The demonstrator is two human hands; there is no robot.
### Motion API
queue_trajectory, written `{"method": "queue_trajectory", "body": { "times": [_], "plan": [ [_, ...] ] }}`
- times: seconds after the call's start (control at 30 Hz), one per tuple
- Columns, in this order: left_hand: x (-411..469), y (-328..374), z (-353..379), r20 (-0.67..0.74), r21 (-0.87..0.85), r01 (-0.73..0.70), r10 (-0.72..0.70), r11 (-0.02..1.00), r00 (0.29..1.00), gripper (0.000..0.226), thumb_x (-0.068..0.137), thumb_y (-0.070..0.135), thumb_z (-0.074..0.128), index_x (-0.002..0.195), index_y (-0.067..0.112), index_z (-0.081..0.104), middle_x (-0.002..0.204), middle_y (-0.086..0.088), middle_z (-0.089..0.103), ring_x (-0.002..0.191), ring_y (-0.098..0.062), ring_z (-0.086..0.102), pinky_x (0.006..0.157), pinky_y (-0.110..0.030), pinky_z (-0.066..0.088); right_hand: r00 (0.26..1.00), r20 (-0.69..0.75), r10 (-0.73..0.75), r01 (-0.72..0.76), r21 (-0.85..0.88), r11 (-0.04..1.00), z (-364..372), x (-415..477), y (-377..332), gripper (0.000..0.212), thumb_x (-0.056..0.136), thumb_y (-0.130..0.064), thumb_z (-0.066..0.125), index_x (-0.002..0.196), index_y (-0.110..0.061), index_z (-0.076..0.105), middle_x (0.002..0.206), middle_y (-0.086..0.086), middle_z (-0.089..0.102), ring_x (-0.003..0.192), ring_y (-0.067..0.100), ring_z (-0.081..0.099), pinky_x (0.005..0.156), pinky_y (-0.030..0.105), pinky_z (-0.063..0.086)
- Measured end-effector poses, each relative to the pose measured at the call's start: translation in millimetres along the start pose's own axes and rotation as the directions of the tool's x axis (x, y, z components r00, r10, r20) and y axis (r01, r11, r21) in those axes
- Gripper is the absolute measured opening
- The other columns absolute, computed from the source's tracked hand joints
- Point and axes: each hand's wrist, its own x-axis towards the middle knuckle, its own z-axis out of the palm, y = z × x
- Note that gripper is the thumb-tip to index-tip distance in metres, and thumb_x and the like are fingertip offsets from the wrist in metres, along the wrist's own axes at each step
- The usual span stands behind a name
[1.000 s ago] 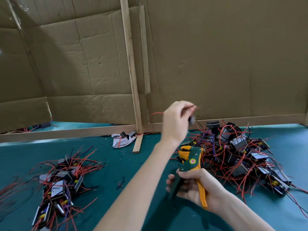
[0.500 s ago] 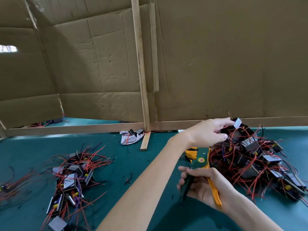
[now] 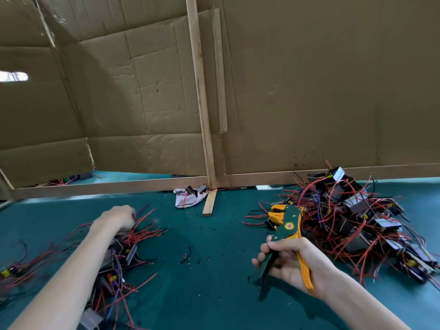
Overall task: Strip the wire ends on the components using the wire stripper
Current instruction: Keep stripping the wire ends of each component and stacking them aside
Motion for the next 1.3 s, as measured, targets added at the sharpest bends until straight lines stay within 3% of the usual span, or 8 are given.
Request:
{"method": "queue_trajectory", "body": {
  "times": [0.2,0.4,0.47,0.6,0.73,0.97,1.17,1.3],
  "plan": [
    [-8.6,4.5,7.6,-0.284,-0.139,-0.104,0.061,0.985,0.957,0.019,0.088,0.001,0.057,0.088,0.011,0.074,0.102,-0.017,0.07,0.091,-0.035,0.066,0.078,-0.042,0.055,1.0,-0.006,-0.013,0.012,-0.019,1.0,-0.6,-1.4,0.6,0.01,0.067,0.009,0.062,0.075,0.004,0.062,0.073,0.021,0.057,0.06,0.035,0.059,0.067,0.051,0.059],
    [-32.3,54.4,-22.1,-0.502,-0.267,-0.337,0.169,0.903,0.848,0.018,0.092,0.035,0.062,0.093,0.022,0.075,0.122,0.002,0.063,0.12,-0.03,0.051,0.106,-0.051,0.031,1.0,-0.01,-0.027,0.027,-0.011,1.0,-1.1,-1.5,-3.4,0.018,0.067,0.009,0.062,0.083,0.002,0.059,0.073,0.021,0.058,0.06,0.036,0.061,0.067,0.051,0.059],
    [-45.8,75.6,-29.1,-0.559,-0.453,-0.493,0.193,0.743,0.806,0.019,0.094,0.03,0.06,0.088,0.017,0.072,0.119,0.001,0.064,0.114,-0.025,0.056,0.099,-0.041,0.039,0.999,-0.007,-0.035,0.035,-0.01,0.999,-1.1,-2.5,-4.8,0.019,0.067,0.009,0.062,0.085,0.002,0.058,0.073,0.021,0.058,0.06,0.036,0.061,0.066,0.051,0.059],
    [-81.1,114.8,-21.6,-0.52,-0.823,-0.553,0.219,0.132,0.826,0.02,0.101,0.015,0.046,0.09,0.007,0.061,0.09,0.0,0.074,0.089,-0.011,0.069,0.075,-0.02,0.051,0.999,0.005,-0.042,0.042,-0.016,0.999,-0.9,-5.4,-6.3,0.018,0.069,0.009,0.06,0.085,0.001,0.057,0.073,0.02,0.057,0.062,0.035,0.061,0.067,0.05,0.059],
    [-99.7,143.9,1.3,-0.467,-0.884,-0.45,0.29,-0.128,0.835,0.021,0.103,0.009,0.038,0.091,0.009,0.055,0.08,-0.001,0.074,0.079,-0.011,0.07,0.062,-0.014,0.048,0.999,0.0,-0.053,0.053,-0.013,0.999,0.0,-6.5,-7.4,0.018,0.07,0.009,0.058,0.085,0.0,0.057,0.072,0.02,0.056,0.062,0.035,0.06,0.069,0.05,0.059],
    [-106.3,160.8,9.6,-0.473,-0.878,-0.464,0.372,-0.12,0.799,0.02,0.101,0.005,0.042,0.107,0.019,0.054,0.078,0.004,0.072,0.063,-0.009,0.06,0.069,-0.019,0.05,0.995,0.048,-0.089,0.094,-0.103,0.99,-0.2,-6.7,-8.7,0.019,0.072,0.006,0.058,0.088,-0.001,0.056,0.073,0.019,0.055,0.065,0.034,0.058,0.069,0.048,0.058],
    [-114.6,154.1,-3.3,-0.477,-0.868,-0.492,0.4,-0.071,0.783,0.016,0.089,0.025,0.066,0.079,0.023,0.078,0.056,0.002,0.061,0.049,-0.008,0.047,0.053,-0.016,0.043,0.969,0.226,-0.1,0.148,-0.209,0.967,-1.8,-11.0,-9.7,0.026,0.067,0.002,0.072,0.089,-0.002,0.059,0.078,0.02,0.055,0.071,0.036,0.059,0.076,0.049,0.055],
    [-117.8,148.9,-9.8,-0.445,-0.885,-0.454,0.469,-0.102,0.763,0.017,0.094,0.013,0.058,0.099,0.017,0.073,0.075,-0.005,0.073,0.058,-0.014,0.064,0.062,-0.017,0.051,0.946,0.312,-0.088,0.18,-0.282,0.942,-1.3,-11.5,-7.4,0.022,0.068,-0.002,0.076,0.087,-0.004,0.064,0.08,0.021,0.057,0.076,0.036,0.059,0.081,0.052,0.052]
  ]
}}
